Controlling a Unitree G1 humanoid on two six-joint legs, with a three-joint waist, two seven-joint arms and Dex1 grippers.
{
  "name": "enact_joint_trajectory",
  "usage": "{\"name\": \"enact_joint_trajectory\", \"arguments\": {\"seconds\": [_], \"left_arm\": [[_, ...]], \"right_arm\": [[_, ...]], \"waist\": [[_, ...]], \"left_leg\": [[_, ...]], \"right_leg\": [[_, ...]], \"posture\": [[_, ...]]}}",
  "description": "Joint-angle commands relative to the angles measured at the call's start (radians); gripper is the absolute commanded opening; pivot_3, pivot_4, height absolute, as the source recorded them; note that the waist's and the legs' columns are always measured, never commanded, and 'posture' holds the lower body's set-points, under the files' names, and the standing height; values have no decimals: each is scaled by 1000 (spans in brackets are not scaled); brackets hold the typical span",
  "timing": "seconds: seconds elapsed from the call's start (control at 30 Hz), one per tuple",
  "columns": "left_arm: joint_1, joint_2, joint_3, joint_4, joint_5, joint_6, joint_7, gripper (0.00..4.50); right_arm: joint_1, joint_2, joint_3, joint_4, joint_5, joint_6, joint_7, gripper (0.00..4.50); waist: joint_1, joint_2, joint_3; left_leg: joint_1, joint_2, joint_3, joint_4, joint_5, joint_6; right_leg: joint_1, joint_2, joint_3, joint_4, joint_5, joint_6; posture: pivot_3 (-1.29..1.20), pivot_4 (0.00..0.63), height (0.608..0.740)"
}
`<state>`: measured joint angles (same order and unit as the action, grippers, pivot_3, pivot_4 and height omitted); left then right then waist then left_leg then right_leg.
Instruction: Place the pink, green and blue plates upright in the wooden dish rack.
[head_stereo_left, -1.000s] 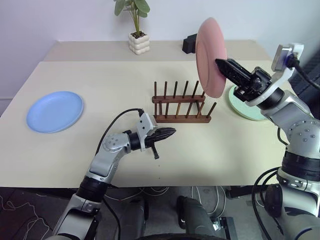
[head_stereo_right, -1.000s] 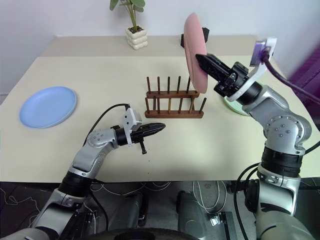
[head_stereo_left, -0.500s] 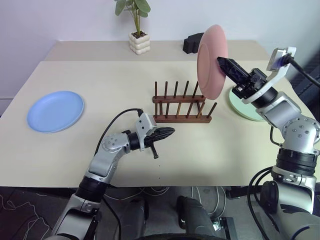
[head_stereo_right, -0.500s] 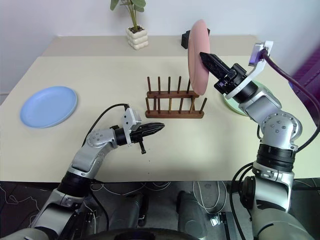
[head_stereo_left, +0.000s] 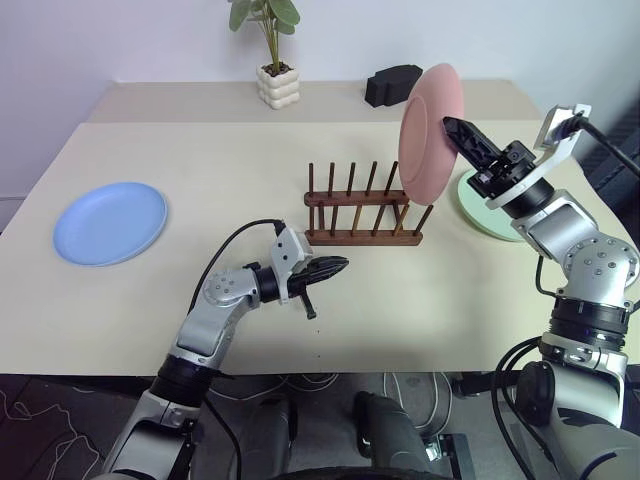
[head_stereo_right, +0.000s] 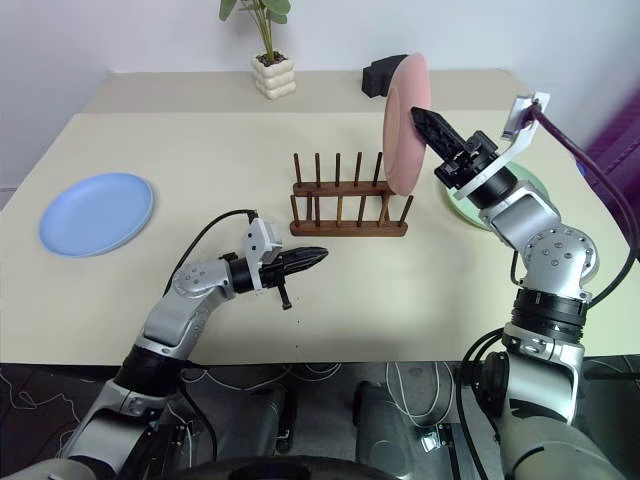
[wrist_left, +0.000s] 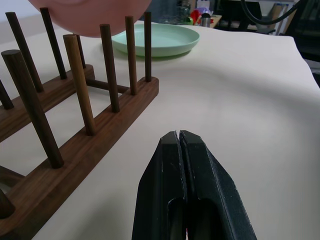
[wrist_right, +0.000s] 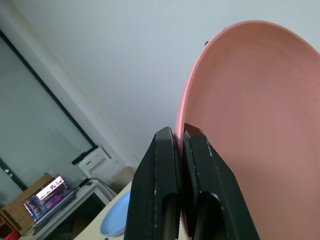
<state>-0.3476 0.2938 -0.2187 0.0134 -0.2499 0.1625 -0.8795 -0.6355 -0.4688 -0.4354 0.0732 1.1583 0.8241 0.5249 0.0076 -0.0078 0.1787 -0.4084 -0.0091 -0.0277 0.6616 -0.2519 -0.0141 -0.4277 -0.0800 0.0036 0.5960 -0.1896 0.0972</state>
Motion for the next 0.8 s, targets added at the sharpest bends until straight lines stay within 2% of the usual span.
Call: {"name": "enact_joint_trajectory", "arguments": {"seconds": [0.03, 0.07, 0.27, 0.5, 0.63, 0.8], "left_arm": [[1, 0, 3, -41, -3, -23, 1, 0], [2, 0, 3, -41, -2, -23, 1, 0], [2, 0, 1, -40, -3, -22, -1, 0], [4, 1, 2, -46, -6, -17, -2, 0], [9, 4, 4, -57, -12, -9, -5, 0], [13, 6, -2, -56, -12, -5, -12, 0]], "right_arm": [[1, 11, -32, -18, 20, -17, -8, 915], [3, 14, -34, -18, 19, -18, -10, 1284], [8, 19, -46, -12, 3, -38, -32, 4312], [7, -8, -68, -30, -53, -123, -35, 4312], [42, -91, -117, -77, -107, -180, -31, 4312], [170, -248, -88, -75, -321, -283, 21, 4312]], "waist": [[0, 0, 0], [0, 0, 0], [-1, 0, 0], [-1, 1, 0], [6, 1, 1], [3, 1, 0]], "left_leg": [[0, 0, 0, 0, 0, 0], [0, 0, 0, 0, 0, 0], [0, 0, 0, 0, 0, 0], [0, 0, 0, 0, 0, 0], [-1, 0, 0, 0, 0, 0], [-1, -1, 1, 0, -1, 1]], "right_leg": [[0, 0, 0, 0, 0, 0], [0, 0, 0, 0, 0, 0], [0, 0, 0, 0, 0, 0], [0, 0, 0, 0, 0, 0], [0, 0, 0, -1, 0, 0], [0, -1, 0, -1, 0, 0]], "posture": [[0, 150, 736], [0, 150, 736], [0, 150, 736], [0, 150, 736], [0, 150, 736], [0, 150, 736]]}}
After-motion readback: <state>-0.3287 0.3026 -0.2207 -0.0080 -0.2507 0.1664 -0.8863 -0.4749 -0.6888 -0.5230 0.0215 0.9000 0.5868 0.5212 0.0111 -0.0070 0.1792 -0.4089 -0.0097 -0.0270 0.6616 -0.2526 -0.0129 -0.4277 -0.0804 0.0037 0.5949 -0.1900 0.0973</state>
